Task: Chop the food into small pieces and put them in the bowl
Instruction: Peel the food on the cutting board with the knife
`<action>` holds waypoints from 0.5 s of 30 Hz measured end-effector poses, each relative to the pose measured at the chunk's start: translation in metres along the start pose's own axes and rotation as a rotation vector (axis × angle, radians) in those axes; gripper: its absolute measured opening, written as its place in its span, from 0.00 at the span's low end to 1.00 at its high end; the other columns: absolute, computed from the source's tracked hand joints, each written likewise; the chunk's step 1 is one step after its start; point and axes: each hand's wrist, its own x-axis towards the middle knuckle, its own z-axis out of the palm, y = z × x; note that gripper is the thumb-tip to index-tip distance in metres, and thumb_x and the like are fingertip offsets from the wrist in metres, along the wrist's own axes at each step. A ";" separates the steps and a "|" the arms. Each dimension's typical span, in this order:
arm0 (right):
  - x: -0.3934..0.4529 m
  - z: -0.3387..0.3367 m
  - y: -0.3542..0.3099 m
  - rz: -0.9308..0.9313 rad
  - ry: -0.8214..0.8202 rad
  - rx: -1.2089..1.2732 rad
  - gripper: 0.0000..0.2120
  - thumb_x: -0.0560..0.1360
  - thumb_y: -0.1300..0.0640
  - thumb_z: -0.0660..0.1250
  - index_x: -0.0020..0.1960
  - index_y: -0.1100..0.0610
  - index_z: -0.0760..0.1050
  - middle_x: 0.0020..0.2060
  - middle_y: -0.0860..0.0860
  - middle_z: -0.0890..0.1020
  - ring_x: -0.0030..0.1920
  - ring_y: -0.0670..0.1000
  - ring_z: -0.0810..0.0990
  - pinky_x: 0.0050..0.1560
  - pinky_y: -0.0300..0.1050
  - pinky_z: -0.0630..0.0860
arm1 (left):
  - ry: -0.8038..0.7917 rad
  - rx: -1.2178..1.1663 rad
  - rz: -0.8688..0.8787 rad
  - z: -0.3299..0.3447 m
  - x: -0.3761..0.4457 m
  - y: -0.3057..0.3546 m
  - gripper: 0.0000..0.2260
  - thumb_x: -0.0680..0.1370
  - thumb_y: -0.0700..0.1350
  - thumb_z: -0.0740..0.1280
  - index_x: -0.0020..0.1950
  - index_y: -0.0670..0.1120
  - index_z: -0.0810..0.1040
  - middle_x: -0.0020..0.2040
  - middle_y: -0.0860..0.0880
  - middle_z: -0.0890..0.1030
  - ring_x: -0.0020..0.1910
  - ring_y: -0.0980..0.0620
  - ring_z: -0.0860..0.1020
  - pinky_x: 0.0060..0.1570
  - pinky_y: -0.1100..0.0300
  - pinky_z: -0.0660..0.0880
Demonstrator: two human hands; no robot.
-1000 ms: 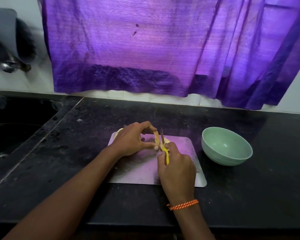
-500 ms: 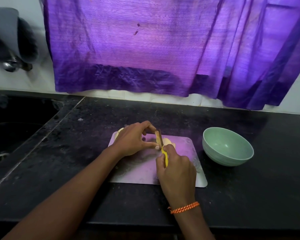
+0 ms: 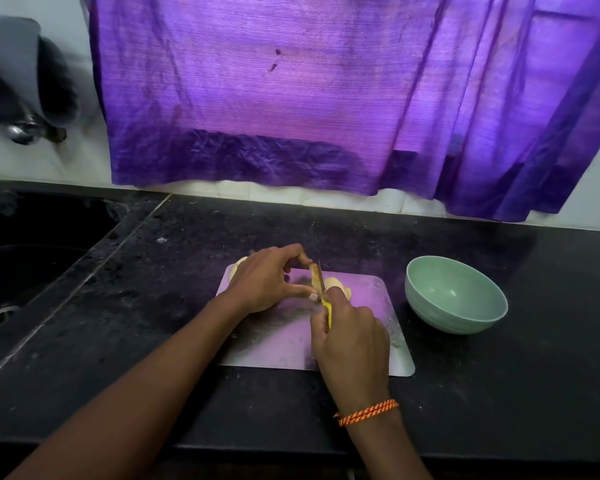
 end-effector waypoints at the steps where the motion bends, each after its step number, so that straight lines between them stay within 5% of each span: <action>1: -0.002 0.001 0.001 0.003 -0.010 -0.008 0.13 0.68 0.55 0.79 0.50 0.52 0.80 0.25 0.48 0.73 0.27 0.49 0.58 0.29 0.35 0.42 | -0.002 -0.006 0.000 0.001 0.000 -0.001 0.22 0.68 0.67 0.80 0.56 0.61 0.80 0.49 0.60 0.82 0.45 0.57 0.80 0.39 0.58 0.73; 5: 0.002 0.004 0.001 0.015 -0.007 -0.027 0.10 0.71 0.54 0.77 0.51 0.52 0.80 0.26 0.48 0.72 0.28 0.49 0.59 0.30 0.34 0.42 | -0.013 -0.026 0.011 0.003 0.001 -0.001 0.22 0.68 0.67 0.80 0.56 0.61 0.80 0.50 0.60 0.83 0.47 0.56 0.80 0.43 0.53 0.79; 11: 0.002 0.006 0.003 0.036 -0.064 0.000 0.08 0.78 0.52 0.70 0.57 0.52 0.79 0.30 0.48 0.70 0.30 0.50 0.64 0.28 0.40 0.52 | 0.016 0.001 -0.002 0.001 0.000 0.004 0.21 0.69 0.63 0.81 0.57 0.58 0.81 0.43 0.65 0.79 0.43 0.57 0.78 0.38 0.62 0.68; 15: 0.002 0.003 0.003 0.027 -0.071 -0.029 0.09 0.77 0.52 0.70 0.57 0.51 0.79 0.33 0.50 0.77 0.31 0.51 0.63 0.28 0.40 0.51 | 0.012 -0.014 0.016 0.002 0.000 0.003 0.20 0.69 0.65 0.81 0.55 0.59 0.81 0.45 0.61 0.82 0.43 0.56 0.79 0.39 0.59 0.70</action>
